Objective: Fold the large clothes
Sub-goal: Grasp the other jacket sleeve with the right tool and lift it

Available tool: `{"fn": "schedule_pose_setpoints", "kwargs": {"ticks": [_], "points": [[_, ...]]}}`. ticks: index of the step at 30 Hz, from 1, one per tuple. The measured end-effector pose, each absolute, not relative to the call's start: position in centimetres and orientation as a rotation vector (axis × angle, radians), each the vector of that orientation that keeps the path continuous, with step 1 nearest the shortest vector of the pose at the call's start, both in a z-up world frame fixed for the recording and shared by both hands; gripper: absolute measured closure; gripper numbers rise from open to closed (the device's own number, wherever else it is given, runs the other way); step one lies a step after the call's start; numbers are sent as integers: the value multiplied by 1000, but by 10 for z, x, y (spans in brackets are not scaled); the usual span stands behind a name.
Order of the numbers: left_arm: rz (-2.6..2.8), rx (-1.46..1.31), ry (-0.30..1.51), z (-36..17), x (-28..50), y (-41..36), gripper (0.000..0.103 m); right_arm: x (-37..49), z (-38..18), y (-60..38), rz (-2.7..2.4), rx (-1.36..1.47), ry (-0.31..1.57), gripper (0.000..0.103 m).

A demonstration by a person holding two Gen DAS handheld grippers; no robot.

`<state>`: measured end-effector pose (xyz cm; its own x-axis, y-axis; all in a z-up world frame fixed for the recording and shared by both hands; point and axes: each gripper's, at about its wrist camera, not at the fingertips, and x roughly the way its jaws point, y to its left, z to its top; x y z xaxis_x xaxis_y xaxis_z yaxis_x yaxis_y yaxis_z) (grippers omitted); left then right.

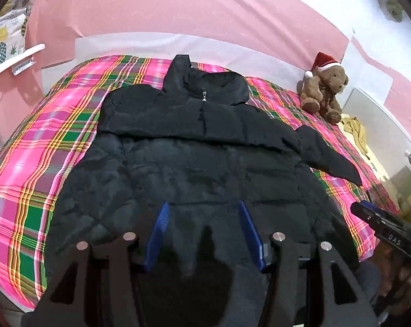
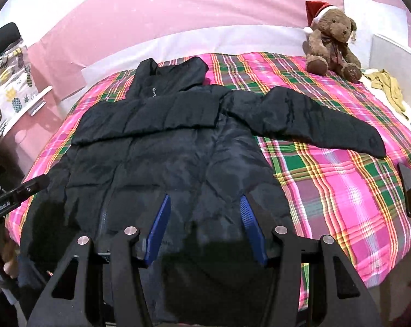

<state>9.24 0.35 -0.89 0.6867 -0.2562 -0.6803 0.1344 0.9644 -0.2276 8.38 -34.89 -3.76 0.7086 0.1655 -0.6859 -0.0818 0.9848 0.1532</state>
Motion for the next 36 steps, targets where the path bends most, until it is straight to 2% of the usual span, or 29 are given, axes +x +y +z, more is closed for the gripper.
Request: {"fn": "schedule_pose_setpoints", "kwargs": {"ticks": [17, 27, 36], "points": [[-257, -94, 781, 2, 110, -30, 48, 93, -37, -393, 59, 178, 764, 49], [-282, -26, 771, 3, 168, -58, 44, 139, -58, -465, -68, 307, 790, 49], [-272, 14, 788, -16, 238, -74, 44, 191, -97, -546, -190, 473, 832, 44]]}}
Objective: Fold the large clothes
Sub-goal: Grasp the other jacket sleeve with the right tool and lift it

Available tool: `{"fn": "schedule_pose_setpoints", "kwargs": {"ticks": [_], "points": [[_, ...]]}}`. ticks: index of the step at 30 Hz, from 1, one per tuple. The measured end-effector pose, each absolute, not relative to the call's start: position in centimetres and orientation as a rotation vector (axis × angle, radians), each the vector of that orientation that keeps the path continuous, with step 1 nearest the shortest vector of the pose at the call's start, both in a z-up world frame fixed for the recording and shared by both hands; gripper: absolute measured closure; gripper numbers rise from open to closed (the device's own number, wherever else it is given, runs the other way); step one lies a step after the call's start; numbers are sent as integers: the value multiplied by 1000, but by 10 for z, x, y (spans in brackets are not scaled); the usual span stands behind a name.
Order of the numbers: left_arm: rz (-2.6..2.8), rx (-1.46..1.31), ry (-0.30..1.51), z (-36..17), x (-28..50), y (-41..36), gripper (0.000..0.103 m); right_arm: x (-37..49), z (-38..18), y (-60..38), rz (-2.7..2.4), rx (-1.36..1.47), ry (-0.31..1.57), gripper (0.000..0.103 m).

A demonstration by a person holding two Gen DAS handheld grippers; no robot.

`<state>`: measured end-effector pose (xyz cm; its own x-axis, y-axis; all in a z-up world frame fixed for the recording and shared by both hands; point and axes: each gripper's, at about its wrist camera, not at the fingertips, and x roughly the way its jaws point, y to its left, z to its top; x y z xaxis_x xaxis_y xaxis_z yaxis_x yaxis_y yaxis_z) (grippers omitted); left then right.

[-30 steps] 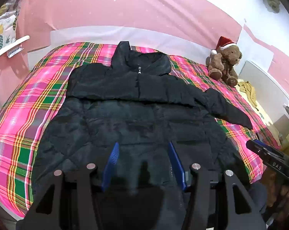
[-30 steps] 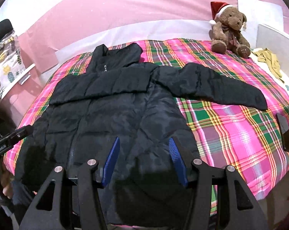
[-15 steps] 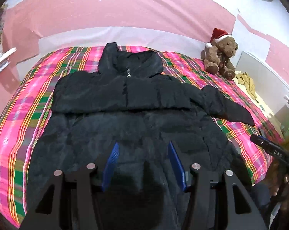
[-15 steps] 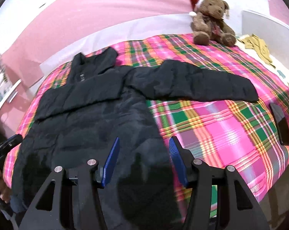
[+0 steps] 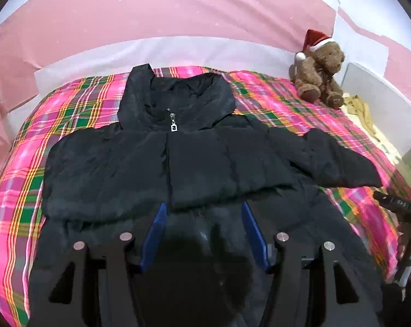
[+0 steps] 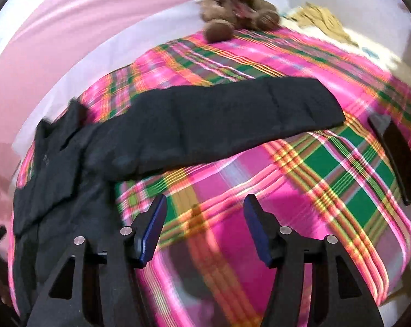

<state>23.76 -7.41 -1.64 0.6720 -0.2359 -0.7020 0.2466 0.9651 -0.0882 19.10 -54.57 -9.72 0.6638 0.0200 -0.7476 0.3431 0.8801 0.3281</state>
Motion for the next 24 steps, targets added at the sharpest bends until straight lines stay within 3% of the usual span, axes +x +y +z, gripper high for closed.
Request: {"fn": "schedule_pose_setpoints", "kwargs": {"ticks": [7, 19, 20, 22, 24], "points": [[-224, 31, 827, -44, 295, -76, 44, 227, -137, -607, -257, 674, 850, 44], [-198, 44, 853, -77, 328, -84, 43, 263, -148, -650, -334, 799, 741, 46], [-198, 45, 854, -77, 329, -83, 43, 265, -148, -652, -347, 798, 739, 59], [-199, 43, 855, -76, 329, -83, 43, 267, -148, -656, -373, 802, 745, 75], [-203, 37, 858, -75, 329, -83, 43, 264, -145, -659, -364, 824, 734, 85]]}}
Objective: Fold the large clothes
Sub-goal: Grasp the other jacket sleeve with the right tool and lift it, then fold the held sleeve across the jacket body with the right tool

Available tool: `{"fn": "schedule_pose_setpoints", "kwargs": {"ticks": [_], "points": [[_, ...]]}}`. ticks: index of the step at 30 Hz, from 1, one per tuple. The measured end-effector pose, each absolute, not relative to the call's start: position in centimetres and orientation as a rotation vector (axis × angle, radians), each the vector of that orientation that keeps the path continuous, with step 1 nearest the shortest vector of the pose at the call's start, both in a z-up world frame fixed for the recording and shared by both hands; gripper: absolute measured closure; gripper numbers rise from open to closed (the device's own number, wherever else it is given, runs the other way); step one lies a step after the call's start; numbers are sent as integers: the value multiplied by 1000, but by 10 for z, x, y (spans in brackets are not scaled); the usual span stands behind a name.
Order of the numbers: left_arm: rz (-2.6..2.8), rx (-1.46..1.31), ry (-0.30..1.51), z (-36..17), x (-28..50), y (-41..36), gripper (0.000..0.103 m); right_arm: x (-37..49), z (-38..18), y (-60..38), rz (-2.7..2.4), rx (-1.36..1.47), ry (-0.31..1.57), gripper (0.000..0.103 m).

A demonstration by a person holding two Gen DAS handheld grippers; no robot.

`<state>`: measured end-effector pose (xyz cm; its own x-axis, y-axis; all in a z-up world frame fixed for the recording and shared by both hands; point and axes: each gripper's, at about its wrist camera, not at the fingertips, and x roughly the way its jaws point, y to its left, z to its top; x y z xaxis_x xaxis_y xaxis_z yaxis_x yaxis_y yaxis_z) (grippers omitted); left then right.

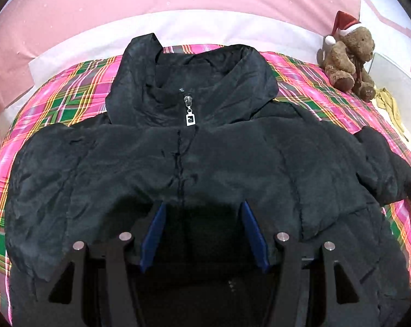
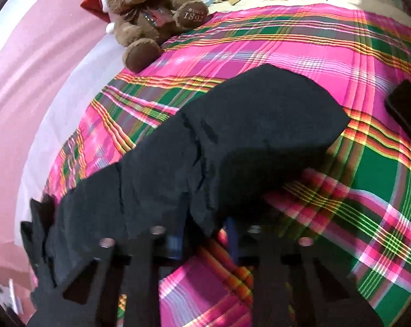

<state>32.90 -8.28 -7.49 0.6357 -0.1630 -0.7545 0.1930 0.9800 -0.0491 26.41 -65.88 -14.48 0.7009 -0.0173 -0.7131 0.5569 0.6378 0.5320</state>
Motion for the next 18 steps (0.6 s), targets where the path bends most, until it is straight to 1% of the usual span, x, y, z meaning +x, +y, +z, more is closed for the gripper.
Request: {"fn": "schedule_pose_setpoints", "kwargs": {"ticks": [2, 5, 8, 13, 18], "points": [[-215, 19, 863, -70, 328, -81, 43, 258, -130, -654, -353, 797, 713, 89], [-231, -7, 856, -59, 320, -77, 43, 246, -98, -641, -317, 751, 660, 91], [-241, -13, 828, -44, 308, -72, 43, 239, -62, -624, -264, 710, 600, 92], [-255, -39, 771, -17, 289, -58, 43, 231, 17, -568, -121, 589, 486, 92], [-257, -60, 730, 2, 270, -39, 43, 235, 68, -498, 45, 495, 442, 92]]}}
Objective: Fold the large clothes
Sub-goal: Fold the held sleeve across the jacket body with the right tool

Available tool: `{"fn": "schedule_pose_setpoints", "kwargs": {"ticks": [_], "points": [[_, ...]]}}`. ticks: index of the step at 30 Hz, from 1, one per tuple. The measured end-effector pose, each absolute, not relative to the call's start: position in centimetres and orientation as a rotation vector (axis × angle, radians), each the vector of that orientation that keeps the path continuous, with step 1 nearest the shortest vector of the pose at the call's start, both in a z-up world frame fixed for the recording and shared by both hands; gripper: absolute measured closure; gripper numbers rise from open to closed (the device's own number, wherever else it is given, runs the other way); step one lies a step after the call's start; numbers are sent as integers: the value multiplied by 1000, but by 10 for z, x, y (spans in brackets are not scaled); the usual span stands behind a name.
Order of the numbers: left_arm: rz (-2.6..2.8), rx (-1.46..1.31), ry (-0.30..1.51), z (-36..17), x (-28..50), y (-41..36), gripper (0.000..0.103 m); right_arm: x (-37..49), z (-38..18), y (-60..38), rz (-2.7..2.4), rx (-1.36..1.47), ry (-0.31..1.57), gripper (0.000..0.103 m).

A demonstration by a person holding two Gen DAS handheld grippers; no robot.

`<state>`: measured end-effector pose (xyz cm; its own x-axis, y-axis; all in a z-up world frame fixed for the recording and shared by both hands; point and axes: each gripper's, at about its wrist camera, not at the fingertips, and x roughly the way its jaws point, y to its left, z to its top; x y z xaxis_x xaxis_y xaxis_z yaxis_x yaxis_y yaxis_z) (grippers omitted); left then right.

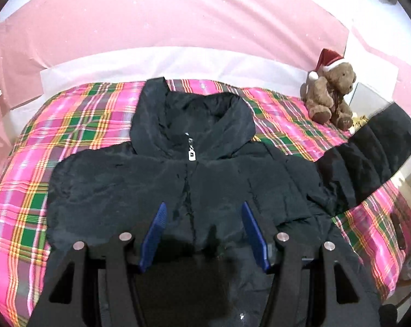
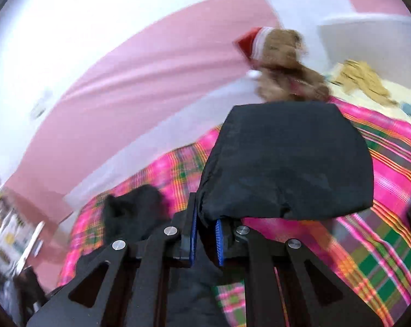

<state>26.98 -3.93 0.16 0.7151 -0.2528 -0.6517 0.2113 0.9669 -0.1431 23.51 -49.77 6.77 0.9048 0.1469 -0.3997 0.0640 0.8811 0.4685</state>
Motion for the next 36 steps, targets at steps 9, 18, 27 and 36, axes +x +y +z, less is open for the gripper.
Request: {"fn": "schedule_pose_setpoints", "kwargs": {"ticks": [9, 18, 27, 36], "points": [[-207, -110, 718, 2, 243, 12, 43, 273, 64, -361, 272, 339, 535, 92], [-129, -170, 729, -13, 229, 67, 43, 318, -28, -246, 389, 201, 752, 91], [-123, -211, 730, -16, 232, 83, 43, 330, -75, -211, 491, 156, 857, 51], [-215, -163, 700, 7, 260, 38, 40, 301, -28, -257, 532, 194, 719, 48]]}}
